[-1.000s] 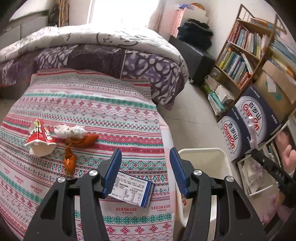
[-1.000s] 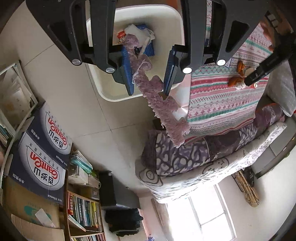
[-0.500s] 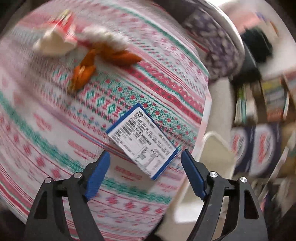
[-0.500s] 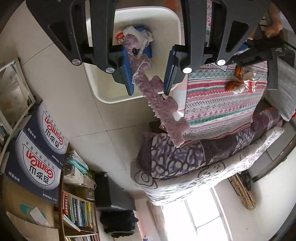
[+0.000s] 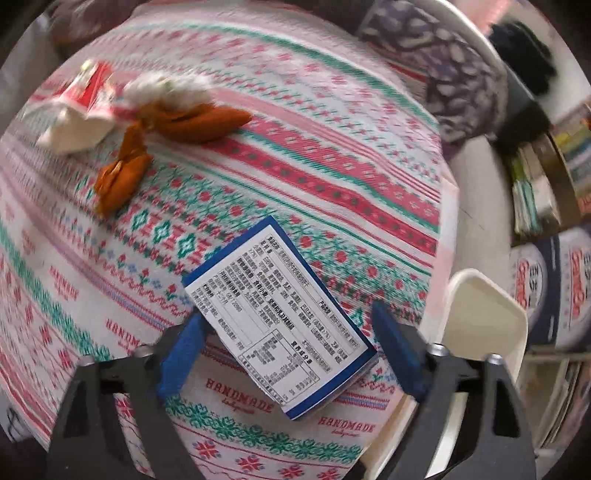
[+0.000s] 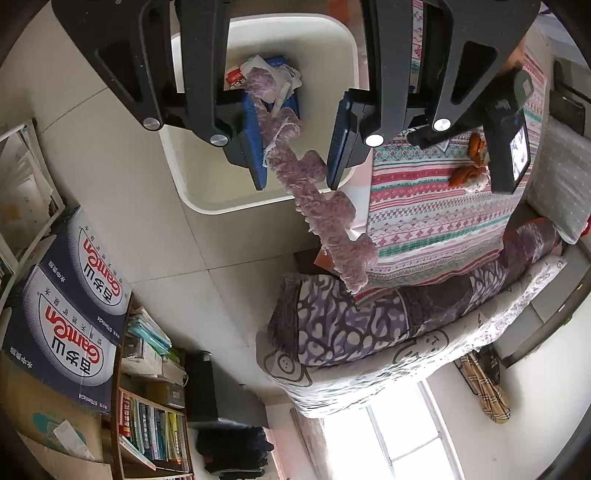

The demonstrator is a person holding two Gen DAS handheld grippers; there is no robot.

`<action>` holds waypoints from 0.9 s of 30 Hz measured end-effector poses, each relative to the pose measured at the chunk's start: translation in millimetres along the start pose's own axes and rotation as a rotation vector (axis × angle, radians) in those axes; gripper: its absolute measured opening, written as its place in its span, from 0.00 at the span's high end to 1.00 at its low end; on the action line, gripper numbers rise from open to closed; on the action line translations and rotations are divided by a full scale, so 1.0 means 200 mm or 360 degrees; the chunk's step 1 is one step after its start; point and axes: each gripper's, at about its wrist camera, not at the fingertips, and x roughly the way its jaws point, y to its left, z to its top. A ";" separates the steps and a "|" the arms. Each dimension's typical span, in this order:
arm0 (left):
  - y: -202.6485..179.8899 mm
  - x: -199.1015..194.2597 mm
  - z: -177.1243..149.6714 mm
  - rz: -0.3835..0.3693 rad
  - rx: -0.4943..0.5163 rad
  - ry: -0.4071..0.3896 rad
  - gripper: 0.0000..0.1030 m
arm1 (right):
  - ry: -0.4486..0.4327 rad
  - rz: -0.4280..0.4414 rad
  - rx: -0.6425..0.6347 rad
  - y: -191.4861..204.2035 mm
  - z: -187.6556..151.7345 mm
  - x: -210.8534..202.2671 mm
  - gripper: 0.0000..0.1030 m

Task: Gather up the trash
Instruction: 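Open the right gripper over the bin to drop the pink strip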

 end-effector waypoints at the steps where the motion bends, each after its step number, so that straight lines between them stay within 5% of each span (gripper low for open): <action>1: 0.00 -0.01 0.00 -0.0037 0.0026 0.0000 0.36 | 0.0000 0.0003 -0.0006 0.01 0.00 0.00 0.69; 12: 0.18 -0.17 0.06 -0.0356 0.0111 -0.0044 0.42 | 0.0007 0.0010 -0.0032 0.03 -0.01 0.00 0.69; 22: -0.09 -0.40 0.01 -0.0503 0.0351 -0.0250 0.42 | 0.0003 -0.0045 0.0012 -0.03 0.00 -0.01 0.67; 27: -0.26 -0.41 -0.04 -0.0592 0.0460 -0.0249 0.42 | -0.0045 -0.0135 0.0102 -0.11 0.01 -0.05 0.32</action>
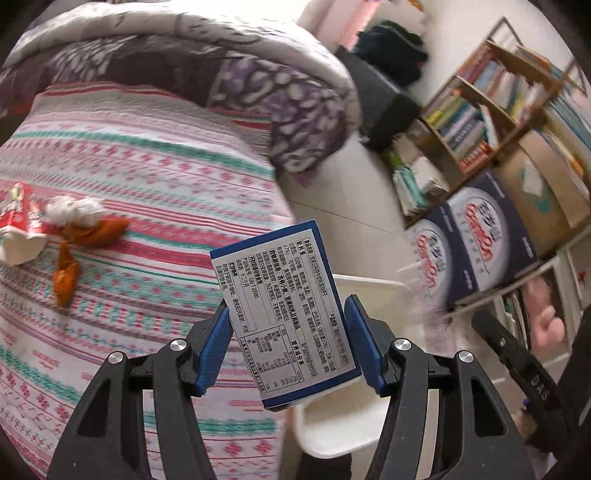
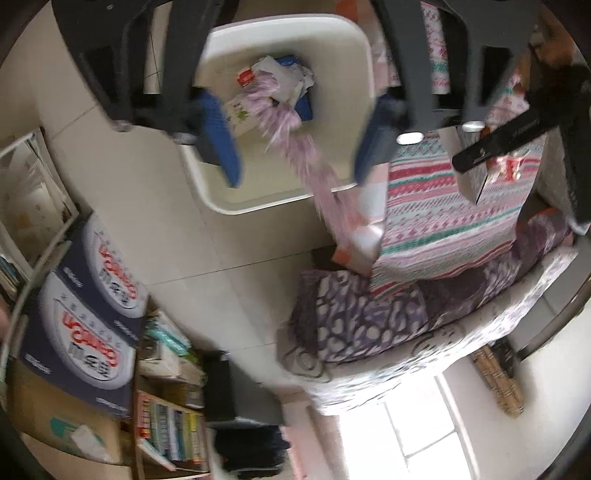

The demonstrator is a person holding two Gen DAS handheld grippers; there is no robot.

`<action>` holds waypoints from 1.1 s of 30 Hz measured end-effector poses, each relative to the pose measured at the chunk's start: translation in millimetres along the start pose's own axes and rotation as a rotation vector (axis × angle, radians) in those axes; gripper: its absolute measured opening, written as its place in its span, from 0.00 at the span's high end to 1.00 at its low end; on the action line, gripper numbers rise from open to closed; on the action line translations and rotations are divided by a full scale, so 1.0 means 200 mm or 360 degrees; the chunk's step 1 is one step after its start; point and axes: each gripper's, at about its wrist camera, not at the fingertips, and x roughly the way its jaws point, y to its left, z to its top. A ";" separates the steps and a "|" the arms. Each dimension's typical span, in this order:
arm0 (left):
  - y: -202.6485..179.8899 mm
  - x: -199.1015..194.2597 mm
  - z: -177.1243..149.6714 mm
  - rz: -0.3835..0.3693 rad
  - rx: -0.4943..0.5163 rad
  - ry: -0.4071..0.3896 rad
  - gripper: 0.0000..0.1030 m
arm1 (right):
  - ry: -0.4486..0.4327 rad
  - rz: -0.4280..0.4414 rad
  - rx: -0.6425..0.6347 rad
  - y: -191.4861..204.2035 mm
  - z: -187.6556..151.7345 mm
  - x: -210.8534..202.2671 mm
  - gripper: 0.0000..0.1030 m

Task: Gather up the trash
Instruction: 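Carry the blue box over the bin and open the left gripper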

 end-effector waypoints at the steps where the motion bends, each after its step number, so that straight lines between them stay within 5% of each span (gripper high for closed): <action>1: -0.02 0.01 0.00 -0.0010 0.0010 0.0003 0.42 | -0.0009 -0.0016 0.0014 -0.02 0.01 -0.01 0.31; 8: -0.16 0.10 -0.05 -0.0091 0.0090 0.0057 0.42 | -0.0084 -0.0103 0.0117 -0.13 0.03 -0.04 0.16; 16: -0.29 0.13 -0.09 -0.0181 0.0189 0.0059 0.41 | -0.0153 -0.0145 0.0204 -0.20 0.06 -0.08 0.12; 19: -0.35 0.13 -0.10 -0.0205 0.0272 0.0047 0.33 | -0.0183 -0.0169 0.0229 -0.22 0.07 -0.10 0.12; 27: -0.32 0.04 -0.08 -0.0098 0.0327 -0.0051 0.21 | -0.0298 -0.0238 0.0186 -0.14 0.08 -0.13 0.09; 33: -0.23 -0.08 -0.04 0.0118 0.0375 -0.0183 0.14 | -0.0308 -0.0234 0.0035 0.04 0.06 -0.09 0.07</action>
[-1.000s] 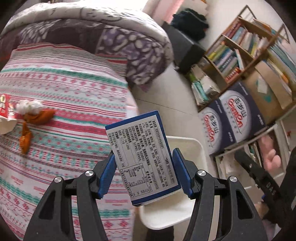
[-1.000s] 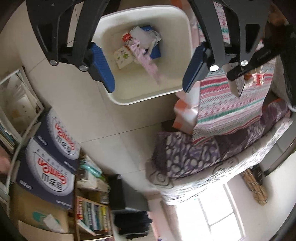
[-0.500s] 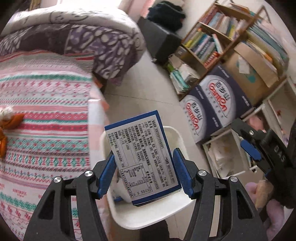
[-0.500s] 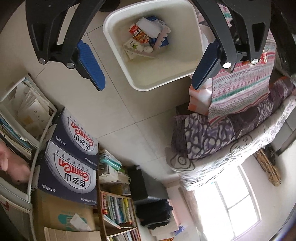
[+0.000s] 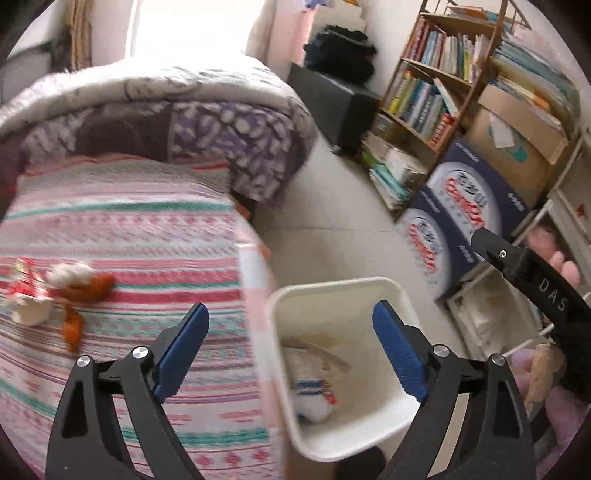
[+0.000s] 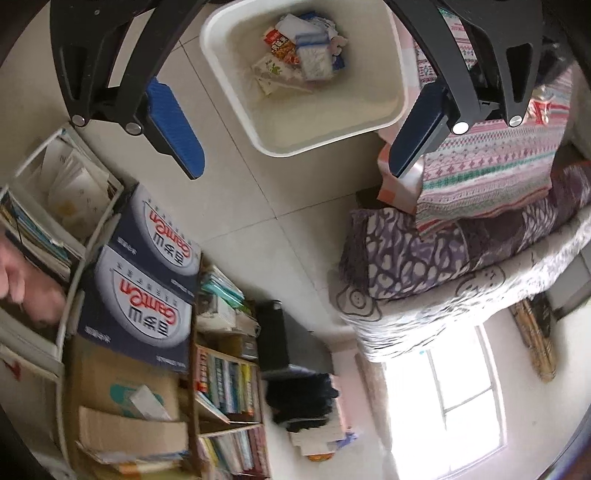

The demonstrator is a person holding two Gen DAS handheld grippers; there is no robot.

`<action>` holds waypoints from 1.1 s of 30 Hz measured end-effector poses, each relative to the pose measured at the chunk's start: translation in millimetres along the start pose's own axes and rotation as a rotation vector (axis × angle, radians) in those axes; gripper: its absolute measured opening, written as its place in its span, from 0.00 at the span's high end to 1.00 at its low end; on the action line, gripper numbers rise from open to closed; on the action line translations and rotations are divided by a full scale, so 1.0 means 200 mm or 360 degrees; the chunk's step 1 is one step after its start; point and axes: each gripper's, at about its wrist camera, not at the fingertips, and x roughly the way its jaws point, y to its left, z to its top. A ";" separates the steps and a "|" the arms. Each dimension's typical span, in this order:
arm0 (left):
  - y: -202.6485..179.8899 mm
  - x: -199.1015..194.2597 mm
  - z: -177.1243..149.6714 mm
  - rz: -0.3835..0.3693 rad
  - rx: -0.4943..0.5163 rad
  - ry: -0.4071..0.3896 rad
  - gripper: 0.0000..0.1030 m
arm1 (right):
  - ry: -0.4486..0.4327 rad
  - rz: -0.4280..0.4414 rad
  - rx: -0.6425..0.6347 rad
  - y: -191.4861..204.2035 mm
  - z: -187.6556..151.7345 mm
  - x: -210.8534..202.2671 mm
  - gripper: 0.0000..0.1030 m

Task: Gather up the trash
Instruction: 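Carry the blue box over the bin and open the left gripper, then grasp the torn red noodle cup on the bed with the left gripper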

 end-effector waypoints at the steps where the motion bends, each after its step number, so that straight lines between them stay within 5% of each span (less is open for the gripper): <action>1: 0.04 -0.01 0.00 0.0047 0.0014 0.0001 0.14 | 0.0008 0.0013 -0.0012 0.03 -0.01 0.00 0.07; 8: 0.33 -0.04 0.02 0.0429 0.0065 0.0032 0.14 | 0.0094 0.0129 -0.0067 0.21 -0.06 0.03 0.07; 18: 1.13 -0.05 0.09 0.0790 -0.0490 0.0169 0.14 | 0.0223 0.0216 -0.0169 0.44 -0.16 0.11 0.07; 24: 1.52 0.00 0.02 0.0602 -0.0974 0.0235 0.14 | 0.0284 0.0260 -0.0234 0.57 -0.22 0.15 0.07; 30: 1.62 0.08 -0.06 0.0493 -0.1153 0.0307 0.15 | 0.0332 0.0310 -0.0283 0.68 -0.27 0.18 0.07; 33: 1.66 0.10 -0.09 0.0337 -0.1227 0.0325 0.35 | 0.0376 0.0341 -0.0306 0.73 -0.30 0.20 0.07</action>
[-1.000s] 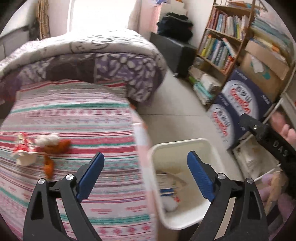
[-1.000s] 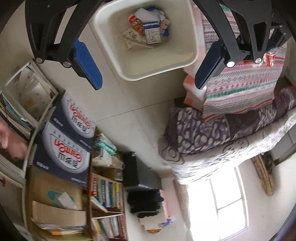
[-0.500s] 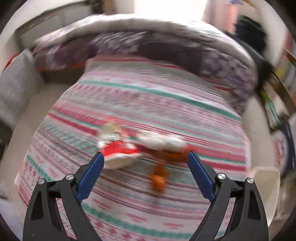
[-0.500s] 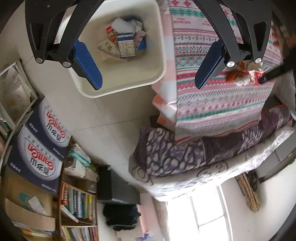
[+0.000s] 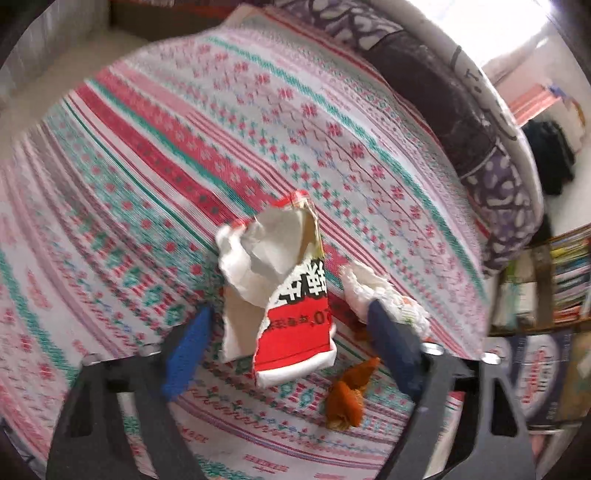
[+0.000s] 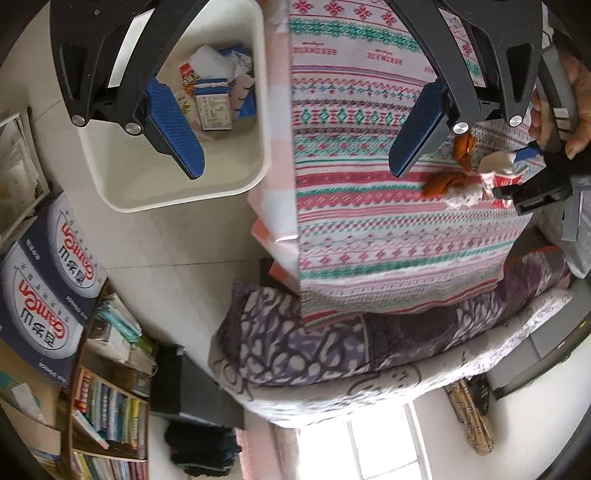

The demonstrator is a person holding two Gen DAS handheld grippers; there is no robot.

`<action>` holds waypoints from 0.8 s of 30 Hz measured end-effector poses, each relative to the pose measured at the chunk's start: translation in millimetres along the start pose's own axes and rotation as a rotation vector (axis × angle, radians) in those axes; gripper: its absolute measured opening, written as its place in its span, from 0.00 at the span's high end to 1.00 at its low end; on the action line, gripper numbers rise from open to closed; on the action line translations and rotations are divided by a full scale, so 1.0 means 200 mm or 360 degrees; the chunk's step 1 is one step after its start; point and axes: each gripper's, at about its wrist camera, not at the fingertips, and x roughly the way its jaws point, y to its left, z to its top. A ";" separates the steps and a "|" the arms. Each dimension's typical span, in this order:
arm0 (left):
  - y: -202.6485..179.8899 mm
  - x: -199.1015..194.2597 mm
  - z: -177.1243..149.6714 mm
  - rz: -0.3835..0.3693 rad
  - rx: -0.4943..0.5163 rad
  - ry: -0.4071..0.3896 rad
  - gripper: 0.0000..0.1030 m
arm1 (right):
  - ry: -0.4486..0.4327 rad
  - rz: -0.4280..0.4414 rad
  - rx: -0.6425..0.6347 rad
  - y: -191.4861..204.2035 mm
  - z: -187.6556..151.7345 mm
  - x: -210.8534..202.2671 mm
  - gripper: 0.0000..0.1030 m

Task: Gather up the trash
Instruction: 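Grasp the torn red noodle cup on the bed with the left gripper, then grasp the orange plush piece with the right gripper while the left holds the cup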

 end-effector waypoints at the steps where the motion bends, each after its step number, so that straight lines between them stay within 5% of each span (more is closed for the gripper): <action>1: 0.02 0.01 0.00 -0.0070 -0.0014 0.0041 0.51 | 0.0014 0.0015 -0.0006 0.02 -0.01 0.01 0.07; 2: 0.03 0.01 0.00 -0.0101 -0.0023 0.0054 0.62 | 0.0023 0.0037 -0.0012 0.03 -0.01 0.02 0.07; 9: 0.07 -0.18 0.01 -0.0123 0.0062 -0.0070 0.64 | 0.0158 0.0215 -0.0197 0.26 -0.11 0.11 0.07; 18: 0.07 -0.66 0.05 -0.0140 0.0163 -0.0484 0.64 | 0.0293 0.0419 -0.0303 0.80 -0.22 0.34 0.17; 24: 0.14 -0.80 0.05 -0.0164 0.0179 -0.0553 0.64 | 0.0290 0.0363 -0.0306 0.96 -0.26 0.45 0.27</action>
